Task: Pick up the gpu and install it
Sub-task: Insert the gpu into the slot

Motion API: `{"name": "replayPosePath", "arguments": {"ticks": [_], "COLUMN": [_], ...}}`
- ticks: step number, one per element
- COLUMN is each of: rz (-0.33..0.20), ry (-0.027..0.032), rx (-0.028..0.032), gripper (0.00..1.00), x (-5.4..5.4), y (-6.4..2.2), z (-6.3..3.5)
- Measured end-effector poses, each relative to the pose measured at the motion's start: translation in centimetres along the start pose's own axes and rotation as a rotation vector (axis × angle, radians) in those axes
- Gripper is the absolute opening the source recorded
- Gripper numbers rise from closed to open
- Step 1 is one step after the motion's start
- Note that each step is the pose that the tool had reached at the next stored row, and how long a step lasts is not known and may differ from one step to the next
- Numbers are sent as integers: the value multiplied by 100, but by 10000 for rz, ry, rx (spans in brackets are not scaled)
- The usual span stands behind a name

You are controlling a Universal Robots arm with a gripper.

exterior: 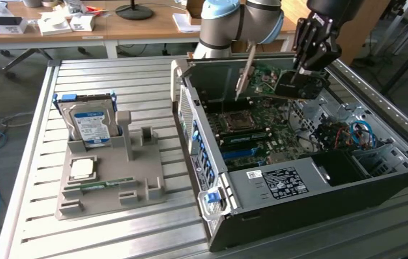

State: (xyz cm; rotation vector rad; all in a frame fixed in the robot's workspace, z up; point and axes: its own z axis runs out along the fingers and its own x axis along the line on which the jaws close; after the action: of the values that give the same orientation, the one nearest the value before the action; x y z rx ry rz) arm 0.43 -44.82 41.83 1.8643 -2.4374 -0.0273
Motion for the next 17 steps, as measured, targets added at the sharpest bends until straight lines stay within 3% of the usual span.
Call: {"name": "replayPosePath", "arguments": {"ticks": [10, 16, 17], "rz": [-1544, -1591, -1596], "ry": [26, 28, -28], "rx": [76, 78, 69], "gripper": [26, 26, 26], "x": [-1, -1, -1], "y": [-1, -2, -3], "z": [13, 12, 13]}}
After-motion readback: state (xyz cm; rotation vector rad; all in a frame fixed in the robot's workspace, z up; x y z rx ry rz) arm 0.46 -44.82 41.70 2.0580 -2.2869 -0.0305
